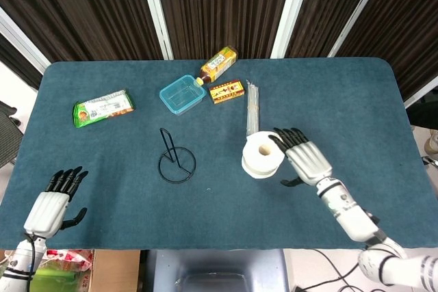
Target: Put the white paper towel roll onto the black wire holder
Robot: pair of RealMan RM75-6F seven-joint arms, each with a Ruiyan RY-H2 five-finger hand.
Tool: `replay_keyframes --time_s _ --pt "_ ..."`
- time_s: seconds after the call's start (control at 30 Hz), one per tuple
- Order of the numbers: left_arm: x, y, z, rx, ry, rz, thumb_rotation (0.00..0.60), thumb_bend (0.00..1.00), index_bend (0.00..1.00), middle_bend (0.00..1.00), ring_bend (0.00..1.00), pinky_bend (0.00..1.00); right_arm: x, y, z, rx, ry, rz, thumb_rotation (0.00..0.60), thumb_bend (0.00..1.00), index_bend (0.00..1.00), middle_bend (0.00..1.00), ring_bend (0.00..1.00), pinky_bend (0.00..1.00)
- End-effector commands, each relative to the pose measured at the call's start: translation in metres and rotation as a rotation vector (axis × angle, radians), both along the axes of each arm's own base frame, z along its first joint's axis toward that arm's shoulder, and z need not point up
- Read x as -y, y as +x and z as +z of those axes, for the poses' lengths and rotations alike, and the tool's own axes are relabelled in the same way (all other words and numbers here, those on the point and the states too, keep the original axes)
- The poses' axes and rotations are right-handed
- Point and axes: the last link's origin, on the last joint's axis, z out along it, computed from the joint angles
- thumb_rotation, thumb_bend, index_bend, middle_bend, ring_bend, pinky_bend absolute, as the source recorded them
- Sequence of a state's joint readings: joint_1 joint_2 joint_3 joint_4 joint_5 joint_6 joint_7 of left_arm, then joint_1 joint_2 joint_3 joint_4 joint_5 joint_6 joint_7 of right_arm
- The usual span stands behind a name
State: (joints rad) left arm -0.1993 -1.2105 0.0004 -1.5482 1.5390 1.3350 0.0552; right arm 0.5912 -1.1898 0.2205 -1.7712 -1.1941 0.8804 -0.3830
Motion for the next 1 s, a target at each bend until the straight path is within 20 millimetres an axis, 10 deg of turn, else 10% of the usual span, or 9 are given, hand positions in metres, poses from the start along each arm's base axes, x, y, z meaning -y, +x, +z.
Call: replay_keyframes --time_s 0.03,0.8,0.9,1.0 --pt "0.000 0.000 0.002 -0.002 0.007 0.002 0.600 0.37 0.00 0.00 0.00 0.06 0.012 0.013 -0.017 -0.050 0.034 0.014 0.600 0.12 0.00 0.00 0.00 0.00" --pt "-0.009 -0.002 -0.002 0.008 0.000 0.022 0.600 0.37 0.00 0.00 0.00 0.06 0.045 0.030 -0.068 -0.125 0.061 -0.053 0.600 0.12 0.00 0.00 0.00 0.00" --pt "-0.009 -0.003 -0.001 0.007 0.001 0.024 0.600 0.37 0.00 0.00 0.00 0.06 0.049 0.031 -0.067 -0.107 0.027 -0.038 0.600 0.12 0.22 0.12 0.07 0.12" --pt "-0.009 -0.002 0.000 0.006 0.008 0.020 0.600 0.37 0.00 0.00 0.00 0.06 0.049 0.031 -0.066 -0.101 -0.007 -0.008 0.600 0.16 0.54 0.37 0.34 0.47"
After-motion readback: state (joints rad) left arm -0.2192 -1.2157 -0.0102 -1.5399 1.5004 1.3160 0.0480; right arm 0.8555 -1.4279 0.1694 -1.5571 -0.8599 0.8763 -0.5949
